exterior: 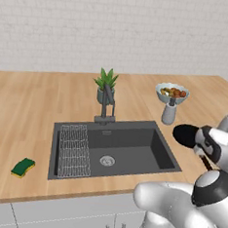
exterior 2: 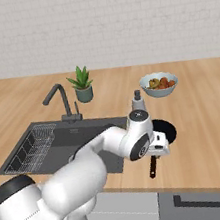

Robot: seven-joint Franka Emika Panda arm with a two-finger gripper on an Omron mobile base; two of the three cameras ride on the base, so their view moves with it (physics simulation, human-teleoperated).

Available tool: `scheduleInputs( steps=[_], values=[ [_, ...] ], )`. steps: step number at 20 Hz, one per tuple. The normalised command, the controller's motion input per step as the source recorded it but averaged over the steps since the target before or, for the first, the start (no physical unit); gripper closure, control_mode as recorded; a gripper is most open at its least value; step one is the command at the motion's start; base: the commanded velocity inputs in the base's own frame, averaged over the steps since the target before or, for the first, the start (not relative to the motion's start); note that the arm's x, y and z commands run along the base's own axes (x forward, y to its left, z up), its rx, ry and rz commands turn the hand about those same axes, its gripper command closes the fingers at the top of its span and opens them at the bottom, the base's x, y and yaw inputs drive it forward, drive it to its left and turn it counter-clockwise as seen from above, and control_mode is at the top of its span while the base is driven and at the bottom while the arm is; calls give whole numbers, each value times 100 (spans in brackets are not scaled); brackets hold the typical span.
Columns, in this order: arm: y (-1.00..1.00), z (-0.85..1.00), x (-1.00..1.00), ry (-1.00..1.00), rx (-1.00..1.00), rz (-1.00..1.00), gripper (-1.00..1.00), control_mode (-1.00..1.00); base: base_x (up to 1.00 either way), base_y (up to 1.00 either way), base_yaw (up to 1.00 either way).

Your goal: Pick the pan and sponge and place them into the sink. Then turn on the water.

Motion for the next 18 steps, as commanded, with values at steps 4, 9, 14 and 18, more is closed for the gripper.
scheduleInputs(
  steps=[4,9,14,18],
  values=[
    [-16,-27,19,0,0,0,-100,-100,0,0,0],
    [-2,-34,14,0,0,0,-100,-100,0,0,0],
    [-11,-38,13,0,0,0,-100,-100,0,0,0],
    [-1,-34,13,0,0,0,-100,-100,0,0,0]
  ],
)
